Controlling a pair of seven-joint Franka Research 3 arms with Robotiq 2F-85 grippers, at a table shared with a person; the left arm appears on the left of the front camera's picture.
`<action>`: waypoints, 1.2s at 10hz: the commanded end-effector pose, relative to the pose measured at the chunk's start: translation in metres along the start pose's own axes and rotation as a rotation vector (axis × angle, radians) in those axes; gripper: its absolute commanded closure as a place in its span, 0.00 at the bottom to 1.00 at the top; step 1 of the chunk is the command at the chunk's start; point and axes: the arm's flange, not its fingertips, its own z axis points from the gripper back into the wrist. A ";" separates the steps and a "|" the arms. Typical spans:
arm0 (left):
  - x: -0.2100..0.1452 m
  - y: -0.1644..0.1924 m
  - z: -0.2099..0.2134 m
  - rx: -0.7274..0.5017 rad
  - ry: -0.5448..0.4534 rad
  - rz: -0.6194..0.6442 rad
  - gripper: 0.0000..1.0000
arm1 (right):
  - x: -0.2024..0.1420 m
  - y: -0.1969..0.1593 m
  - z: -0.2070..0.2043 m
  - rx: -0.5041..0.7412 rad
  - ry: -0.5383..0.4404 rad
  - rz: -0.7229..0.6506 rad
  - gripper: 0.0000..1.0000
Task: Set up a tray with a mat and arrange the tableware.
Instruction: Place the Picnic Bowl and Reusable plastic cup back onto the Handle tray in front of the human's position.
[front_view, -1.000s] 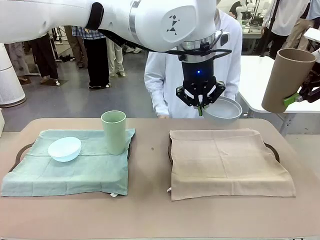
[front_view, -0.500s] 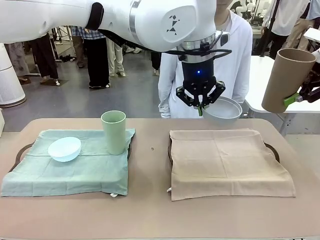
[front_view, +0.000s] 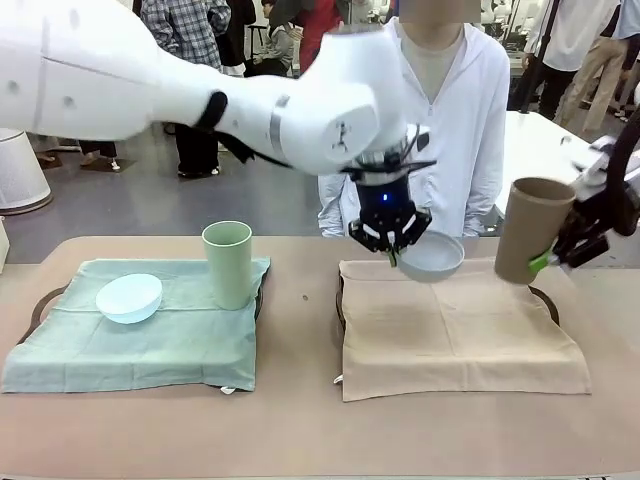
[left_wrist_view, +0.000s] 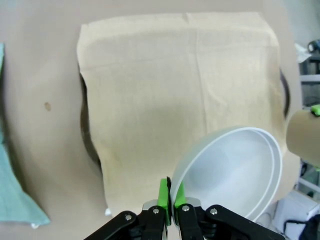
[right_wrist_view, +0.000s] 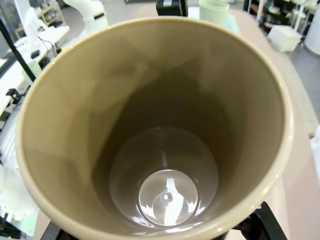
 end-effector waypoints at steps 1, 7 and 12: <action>-0.006 0.009 -0.021 0.025 -0.009 -0.018 0.96 | -0.011 -0.006 -0.018 0.002 0.015 0.010 0.20; 0.005 0.024 -0.081 0.069 -0.021 -0.021 0.96 | -0.062 -0.023 -0.051 -0.002 -0.020 0.005 0.20; 0.011 0.025 -0.104 0.044 -0.029 -0.023 0.96 | -0.078 -0.029 -0.066 0.007 -0.042 0.023 0.20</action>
